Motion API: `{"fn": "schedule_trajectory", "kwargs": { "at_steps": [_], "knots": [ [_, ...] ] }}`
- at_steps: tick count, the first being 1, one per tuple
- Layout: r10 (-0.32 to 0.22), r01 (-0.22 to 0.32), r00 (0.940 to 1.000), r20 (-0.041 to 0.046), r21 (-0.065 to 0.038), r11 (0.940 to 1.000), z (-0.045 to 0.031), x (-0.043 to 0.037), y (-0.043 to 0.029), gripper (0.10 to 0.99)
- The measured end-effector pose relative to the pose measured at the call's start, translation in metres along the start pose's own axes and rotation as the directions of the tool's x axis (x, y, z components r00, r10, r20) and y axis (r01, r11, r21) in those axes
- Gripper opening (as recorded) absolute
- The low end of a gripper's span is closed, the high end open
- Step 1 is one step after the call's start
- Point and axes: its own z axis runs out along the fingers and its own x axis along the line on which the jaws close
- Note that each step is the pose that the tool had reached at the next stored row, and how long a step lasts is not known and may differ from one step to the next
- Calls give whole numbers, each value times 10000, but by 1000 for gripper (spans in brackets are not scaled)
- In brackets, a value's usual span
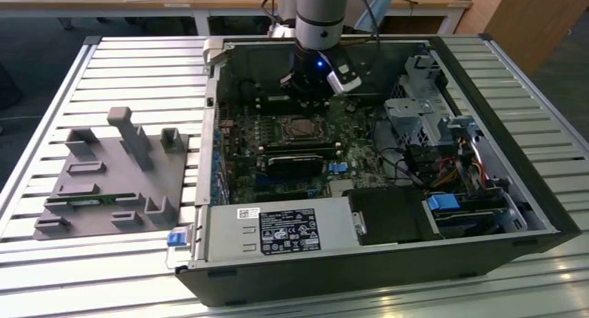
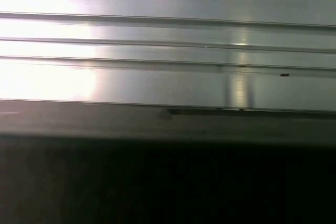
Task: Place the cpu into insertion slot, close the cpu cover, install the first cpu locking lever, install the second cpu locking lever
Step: 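Install the first cpu locking lever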
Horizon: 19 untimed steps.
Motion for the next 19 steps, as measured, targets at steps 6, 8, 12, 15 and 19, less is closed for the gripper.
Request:
{"fn": "schedule_trajectory", "kwargs": {
  "at_steps": [6,8,12,15,19],
  "knots": [
    [0,0,10000,3,-3,10000,-10,-1,3,106],
    [1,-1,10000,1,0,10000,-61,0,4,106],
    [1,-1,10000,1,-1,10000,-137,-1,7,106],
    [0,0,10000,-1,2,10000,-138,-1,-10,106],
    [0,0,10000,-1,1,10000,-139,0,-40,106]
  ]
}}
